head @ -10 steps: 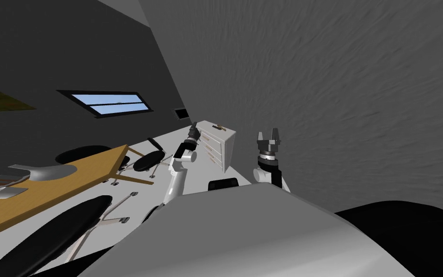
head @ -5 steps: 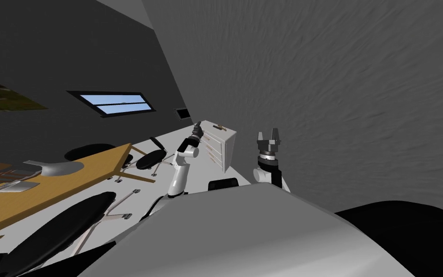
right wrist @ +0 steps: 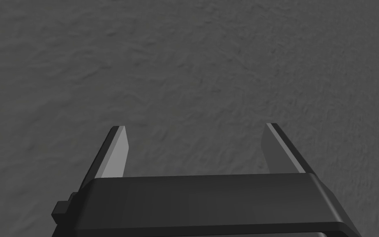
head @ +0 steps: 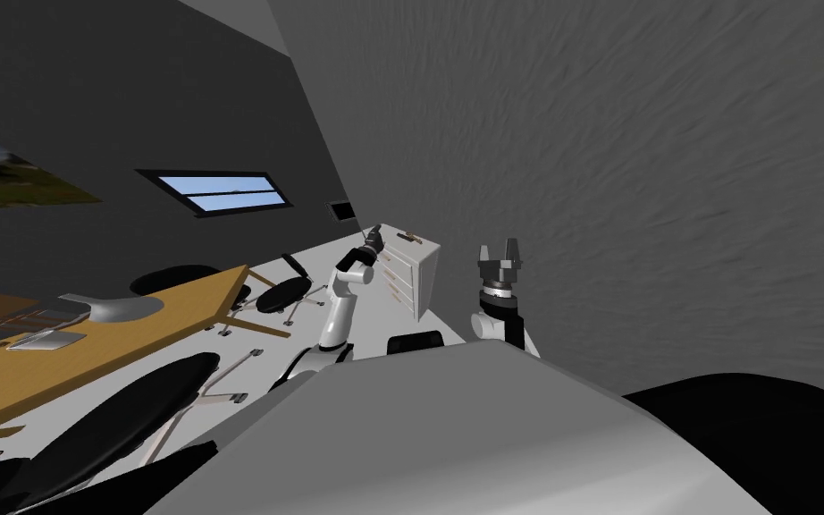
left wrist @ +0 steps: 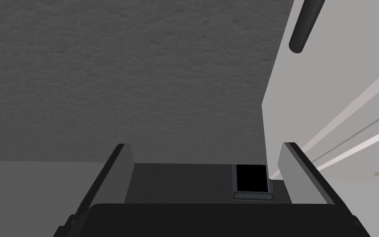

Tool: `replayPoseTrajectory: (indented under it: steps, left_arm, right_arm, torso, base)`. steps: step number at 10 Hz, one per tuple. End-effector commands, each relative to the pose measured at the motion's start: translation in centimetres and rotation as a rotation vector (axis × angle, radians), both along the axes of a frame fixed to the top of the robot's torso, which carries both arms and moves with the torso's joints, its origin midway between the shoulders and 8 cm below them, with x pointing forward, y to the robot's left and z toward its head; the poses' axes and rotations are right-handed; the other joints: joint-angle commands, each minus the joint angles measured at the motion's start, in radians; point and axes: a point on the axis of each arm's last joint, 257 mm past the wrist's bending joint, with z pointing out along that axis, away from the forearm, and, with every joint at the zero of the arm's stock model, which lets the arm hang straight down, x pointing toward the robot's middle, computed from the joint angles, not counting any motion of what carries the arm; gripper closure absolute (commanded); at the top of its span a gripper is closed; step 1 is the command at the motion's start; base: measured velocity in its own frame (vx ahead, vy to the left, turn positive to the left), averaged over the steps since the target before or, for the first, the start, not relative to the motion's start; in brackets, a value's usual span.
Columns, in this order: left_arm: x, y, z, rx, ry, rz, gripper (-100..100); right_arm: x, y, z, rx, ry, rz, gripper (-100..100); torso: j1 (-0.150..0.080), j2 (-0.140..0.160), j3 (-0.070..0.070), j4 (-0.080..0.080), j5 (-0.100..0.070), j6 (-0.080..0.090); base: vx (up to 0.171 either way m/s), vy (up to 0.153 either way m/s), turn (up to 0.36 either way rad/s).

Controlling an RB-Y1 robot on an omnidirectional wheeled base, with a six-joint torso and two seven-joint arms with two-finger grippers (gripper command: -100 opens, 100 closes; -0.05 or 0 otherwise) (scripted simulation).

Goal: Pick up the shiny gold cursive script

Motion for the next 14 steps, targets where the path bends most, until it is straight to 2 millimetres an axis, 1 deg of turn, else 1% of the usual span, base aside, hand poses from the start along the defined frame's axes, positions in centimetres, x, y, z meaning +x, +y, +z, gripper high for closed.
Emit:
replayPoseTrajectory:
  steps: [1,2,3,4,5,6,7,8,9,10,11,12,13,14]
  left_arm:
    - [0.1,-0.2,-0.5,0.008,0.027,-0.003,-100]
    - [0.8,-1.5,-0.3,0.017,0.051,-0.027,-100]
    - [0.9,-1.5,-0.9,0.024,0.075,-0.026,-100]
    - [1.6,-2.8,-0.8,0.032,0.096,-0.049,-100]
    - [1.6,-2.9,-1.4,0.041,0.123,-0.049,-100]
    - [2.2,-4.2,-1.5,0.052,0.151,-0.072,-100]
    - [2.2,-4.3,-1.8,0.060,0.170,-0.073,-100]
    - [2.7,-5.6,-1.8,0.072,0.194,-0.097,-100]
    - [2.6,-5.6,-2.3,0.082,0.218,-0.097,-100]
    - [3.0,-6.9,-2.4,0.095,0.245,-0.120,-100]
    - [3.0,-7.0,-2.7,0.105,0.266,-0.121,-100]
    - [3.3,-8.2,-2.9,0.120,0.293,-0.143,-100]
    - [3.2,-8.3,-3.2,0.130,0.314,-0.144,-100]
    - [3.4,-9.5,-3.4,0.147,0.342,-0.166,-100]
  right_arm:
    - [0.0,0.0,0.0,0.000,0.000,0.000,0]
    - [0.0,0.0,0.0,0.000,0.000,0.000,0]
    - [0.0,0.0,0.0,0.000,0.000,0.000,0]
    - [0.0,0.0,0.0,0.000,0.000,0.000,0]
    - [0.0,0.0,0.0,0.000,0.000,0.000,0]
    - [0.0,0.0,0.0,0.000,0.000,0.000,0]
    - [0.0,0.0,0.0,0.000,0.000,0.000,0]
    - [0.0,0.0,0.0,0.000,0.000,0.000,0]
    - [0.0,0.0,0.0,0.000,0.000,0.000,0]
    - [0.0,0.0,0.0,0.000,0.000,0.000,0]
    - [0.0,0.0,0.0,0.000,0.000,0.000,0]
    - [0.0,0.0,0.0,0.000,0.000,0.000,0]
    - [0.0,0.0,0.0,0.000,0.000,0.000,0]
    - [0.0,0.0,0.0,0.000,0.000,0.000,0]
  torso:
    - [0.000,0.000,0.000,0.000,0.000,0.000]
    - [0.001,0.000,0.000,0.000,0.000,0.000]
    - [0.001,0.000,0.000,0.000,0.000,0.000]
    - [0.000,0.000,0.000,0.000,0.000,0.000]
    - [0.000,-0.001,0.000,0.000,0.000,0.000]
    - [0.000,0.000,0.000,0.000,0.000,0.000]
    - [0.000,-0.001,-0.001,0.000,0.000,0.000]
    - [0.001,-0.001,0.000,0.000,0.000,0.000]
    - [0.001,-0.001,-0.001,0.000,0.000,0.000]
    - [0.001,-0.001,-0.001,0.000,0.000,0.000]
    - [0.000,-0.002,-0.001,0.000,0.000,0.000]
    - [0.001,-0.001,-0.001,0.000,0.000,0.000]
    - [0.001,-0.002,-0.001,0.000,0.000,0.000]
    - [0.001,-0.001,-0.001,0.000,0.000,0.000]
  base:
    - [0.005,-0.003,-0.006]
    - [0.011,-0.001,0.029]
    - [0.012,-0.005,0.012]
    - [0.019,-0.007,0.017]
    - [0.017,-0.004,0.003]
    - [0.021,-0.002,0.006]
    - [0.023,0.000,-0.001]
    - [0.033,0.003,0.000]
    - [0.029,0.003,-0.005]
    - [0.037,-0.003,-0.013]
    - [0.033,0.000,-0.008]
    - [0.033,0.007,-0.016]
    - [0.031,0.004,-0.015]
    - [0.042,0.005,-0.022]
